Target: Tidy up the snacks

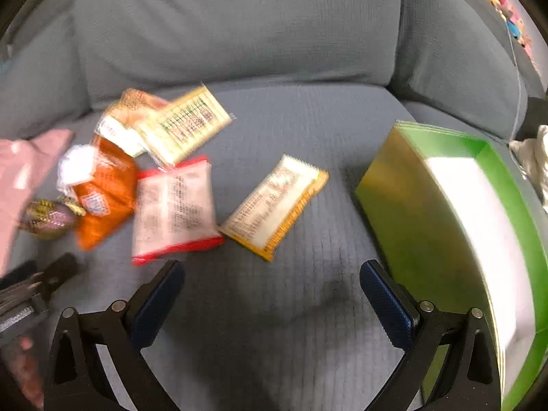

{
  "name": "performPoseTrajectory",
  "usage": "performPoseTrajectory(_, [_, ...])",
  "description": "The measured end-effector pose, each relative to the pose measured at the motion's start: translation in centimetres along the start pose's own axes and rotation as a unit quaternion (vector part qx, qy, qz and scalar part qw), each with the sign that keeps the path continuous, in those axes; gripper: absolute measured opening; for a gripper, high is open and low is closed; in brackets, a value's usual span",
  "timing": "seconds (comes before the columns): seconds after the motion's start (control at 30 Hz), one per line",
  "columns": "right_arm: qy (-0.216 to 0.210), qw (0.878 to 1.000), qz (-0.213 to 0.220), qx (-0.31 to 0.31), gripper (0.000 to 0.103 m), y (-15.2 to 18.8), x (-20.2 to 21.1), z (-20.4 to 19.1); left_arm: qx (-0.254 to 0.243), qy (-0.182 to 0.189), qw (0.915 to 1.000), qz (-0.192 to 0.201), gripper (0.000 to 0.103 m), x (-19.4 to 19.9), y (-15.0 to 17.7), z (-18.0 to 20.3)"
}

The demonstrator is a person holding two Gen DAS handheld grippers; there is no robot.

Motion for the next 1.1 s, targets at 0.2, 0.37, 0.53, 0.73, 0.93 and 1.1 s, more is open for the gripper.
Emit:
performPoseTrajectory(0.2, [-0.142,0.989,-0.034,-0.039,0.102,-3.4,1.0,-2.6,0.019,0.058,0.9976,0.034,0.102,2.0,-0.9,-1.2])
performPoseTrajectory(0.37, [-0.217,0.973,-0.074,-0.038,0.102,-5.5,-2.8,-5.8,0.013,0.126,0.9914,0.033,0.097,2.3,-1.5,0.4])
performPoseTrajectory(0.53, [-0.244,0.964,-0.099,-0.022,0.085,-6.2,-6.7,-8.0,0.015,0.169,0.9854,0.012,0.083,0.9,-1.6,2.6])
performPoseTrajectory(0.73, [-0.282,0.95,-0.128,-0.025,0.058,-5.5,-8.8,-8.6,0.027,0.186,0.9821,-0.015,0.073,-1.4,-1.6,3.8])
performPoseTrajectory(0.93, [-0.297,0.947,-0.12,-0.014,0.051,-4.1,-7.5,-8.9,0.009,0.182,0.9833,-0.005,0.049,-1.5,-1.2,4.5])
performPoseTrajectory(1.1, [-0.288,0.952,-0.101,-0.026,0.045,-3.5,-4.9,-7.9,-0.017,0.204,0.9789,0.0,0.046,0.6,-0.4,5.3])
Point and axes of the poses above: each gripper's, at about its wrist camera, not at the fingertips, and x roughly against the way its jaws point, z to its right, y to its underside, the point moved 4 cm from there along -x, roughly the way its jaws point, and after that the axes turned 5 degrees about -y, right-handed, at the moved point
